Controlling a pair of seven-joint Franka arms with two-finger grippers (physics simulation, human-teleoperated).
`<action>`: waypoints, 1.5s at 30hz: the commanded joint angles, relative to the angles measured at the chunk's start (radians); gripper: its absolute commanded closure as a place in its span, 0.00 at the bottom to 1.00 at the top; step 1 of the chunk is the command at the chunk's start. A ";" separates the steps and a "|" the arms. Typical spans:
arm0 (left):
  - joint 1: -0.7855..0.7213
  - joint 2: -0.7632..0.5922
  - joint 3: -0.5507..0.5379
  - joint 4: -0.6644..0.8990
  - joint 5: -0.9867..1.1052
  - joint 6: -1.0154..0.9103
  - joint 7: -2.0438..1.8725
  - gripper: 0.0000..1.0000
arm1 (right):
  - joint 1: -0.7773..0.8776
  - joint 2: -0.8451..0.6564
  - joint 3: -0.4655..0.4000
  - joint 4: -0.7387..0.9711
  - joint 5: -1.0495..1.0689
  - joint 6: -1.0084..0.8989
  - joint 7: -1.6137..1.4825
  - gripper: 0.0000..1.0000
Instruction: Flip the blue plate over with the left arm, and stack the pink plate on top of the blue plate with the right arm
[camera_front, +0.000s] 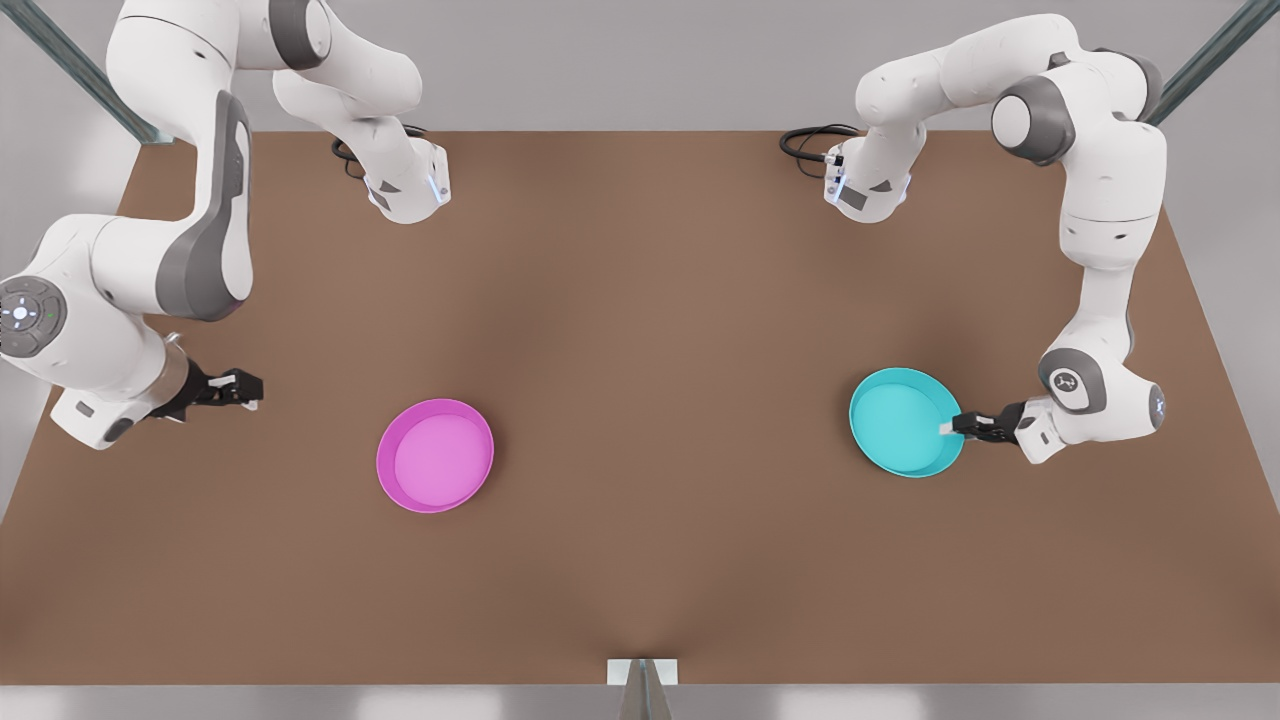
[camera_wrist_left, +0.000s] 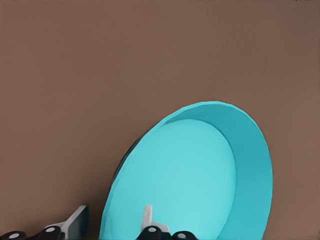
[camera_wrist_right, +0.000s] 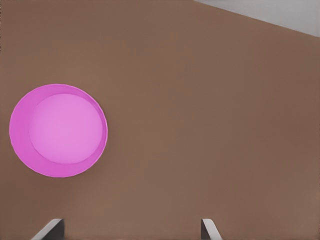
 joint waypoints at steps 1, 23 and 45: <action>0.000 0.000 0.000 0.000 -0.015 0.000 0.002 0.43 | 0.000 0.000 0.000 0.000 0.000 0.000 0.000 0.00; -0.001 0.017 0.000 0.012 -0.013 0.001 0.000 0.59 | 0.003 0.003 0.004 0.000 0.015 0.003 0.008 0.00; -0.001 0.025 0.000 0.014 -0.010 0.004 -0.003 0.67 | 0.008 0.008 0.007 0.000 0.017 0.012 0.008 0.00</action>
